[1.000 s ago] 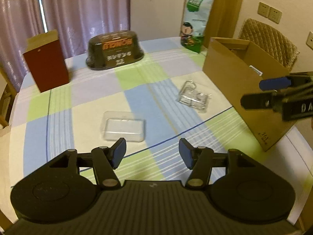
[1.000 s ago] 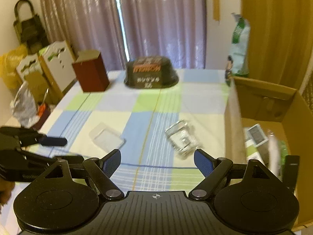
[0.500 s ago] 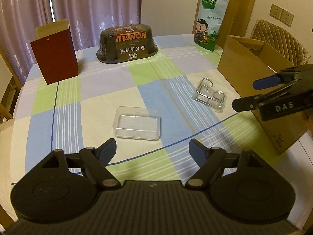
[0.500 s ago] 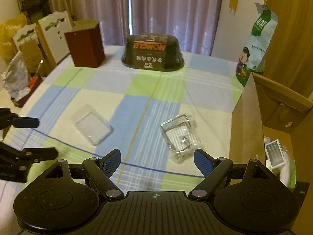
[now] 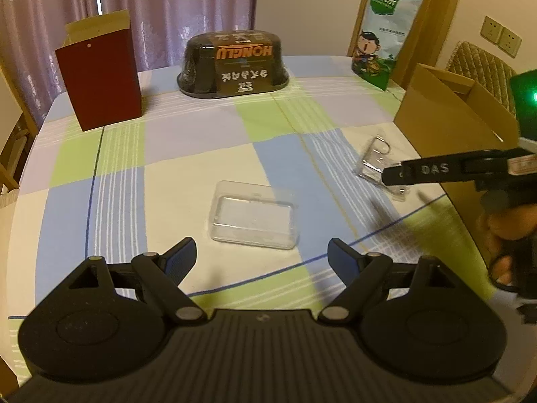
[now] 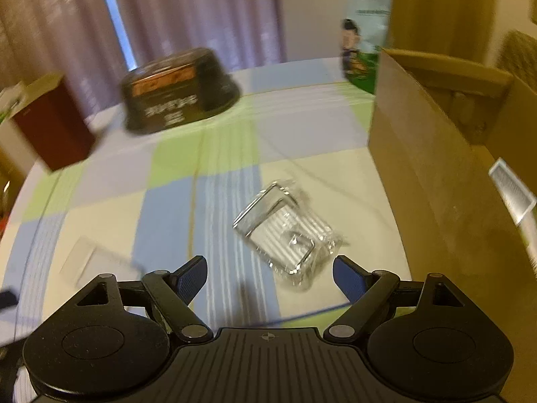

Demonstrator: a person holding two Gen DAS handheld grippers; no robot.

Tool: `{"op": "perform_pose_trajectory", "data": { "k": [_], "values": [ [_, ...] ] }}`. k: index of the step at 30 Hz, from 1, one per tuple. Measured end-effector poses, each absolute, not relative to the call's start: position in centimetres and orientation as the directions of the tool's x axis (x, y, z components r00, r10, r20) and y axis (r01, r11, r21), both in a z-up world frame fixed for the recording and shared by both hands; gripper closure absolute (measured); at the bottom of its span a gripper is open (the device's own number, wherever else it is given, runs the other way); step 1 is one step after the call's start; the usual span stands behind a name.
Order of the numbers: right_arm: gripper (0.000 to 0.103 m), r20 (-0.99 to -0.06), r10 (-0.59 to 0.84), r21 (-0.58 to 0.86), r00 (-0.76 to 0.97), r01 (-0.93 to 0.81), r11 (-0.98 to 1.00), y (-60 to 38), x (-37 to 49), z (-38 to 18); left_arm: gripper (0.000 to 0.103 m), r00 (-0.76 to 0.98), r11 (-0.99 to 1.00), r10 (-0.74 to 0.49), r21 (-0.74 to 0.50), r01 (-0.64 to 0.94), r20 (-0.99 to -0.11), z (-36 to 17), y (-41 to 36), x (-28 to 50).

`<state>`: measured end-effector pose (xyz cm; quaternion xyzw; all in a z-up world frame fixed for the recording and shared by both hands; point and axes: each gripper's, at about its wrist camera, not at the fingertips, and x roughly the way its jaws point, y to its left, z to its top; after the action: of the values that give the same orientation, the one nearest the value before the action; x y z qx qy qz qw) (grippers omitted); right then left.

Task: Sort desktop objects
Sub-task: 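Lower the left tool toward the clear plastic box while the right tool approaches the bagged wire rack, then close the right tool on the bagged wire rack while the left tool grasps the clear plastic box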

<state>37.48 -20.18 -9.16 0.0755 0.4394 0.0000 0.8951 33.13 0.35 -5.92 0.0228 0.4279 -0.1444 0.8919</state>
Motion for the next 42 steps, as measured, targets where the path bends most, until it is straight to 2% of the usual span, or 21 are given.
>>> {"op": "perform_pose_trajectory", "data": {
  "k": [1, 3, 10, 18, 21, 24, 29, 35, 42],
  "values": [
    [0.007, -0.786, 0.051, 0.147, 0.616, 0.106, 0.983, -20.2, 37.8, -9.5, 0.021, 0.591, 0.958, -0.238, -0.084, 0.276, -0.771, -6.0, 0.5, 33.3],
    [0.002, -0.781, 0.016, 0.176, 0.624, 0.195, 0.965, -20.3, 38.3, -10.2, 0.021, 0.589, 0.958, -0.236, -0.084, 0.274, -0.773, -6.1, 0.9, 33.7],
    [0.002, -0.771, -0.064, 0.233, 0.634, 0.374, 0.898, -20.0, 39.6, -11.8, 0.020, 0.584, 0.953, -0.233, -0.063, 0.296, -0.777, -6.6, 2.0, 34.9],
    [0.002, -0.798, -0.134, 0.203, 0.587, 0.471, 0.859, -19.9, 41.5, -12.7, 0.020, 0.581, 0.870, -0.264, 0.070, 0.489, -0.770, -7.8, 2.0, 37.1],
    [0.002, -0.800, -0.134, 0.189, 0.585, 0.458, 0.869, -19.8, 41.9, -12.7, 0.015, 0.573, 0.826, -0.292, 0.100, 0.555, -0.766, -8.3, 1.6, 37.9],
    [0.018, -0.797, -0.128, 0.175, 0.590, 0.430, 0.886, -19.7, 42.0, -12.6, 0.014, 0.559, 0.779, -0.315, 0.128, 0.614, -0.767, -8.8, 0.9, 38.4],
    [0.025, -0.795, -0.082, 0.180, 0.601, 0.363, 0.914, -20.1, 41.4, -12.4, 0.012, 0.511, 0.686, -0.377, 0.138, 0.715, -0.772, -9.4, -0.6, 39.1],
    [0.026, -0.811, -0.028, 0.143, 0.585, 0.244, 0.959, -20.5, 39.8, -12.2, 0.012, 0.453, 0.620, -0.417, 0.119, 0.776, -0.788, -10.3, -2.8, 40.5],
    [0.026, -0.827, 0.026, 0.125, 0.562, 0.138, 0.983, -21.3, 37.0, -12.1, 0.012, 0.426, 0.618, -0.406, 0.100, 0.779, -0.808, -10.9, -3.9, 40.7]
  ]
}}
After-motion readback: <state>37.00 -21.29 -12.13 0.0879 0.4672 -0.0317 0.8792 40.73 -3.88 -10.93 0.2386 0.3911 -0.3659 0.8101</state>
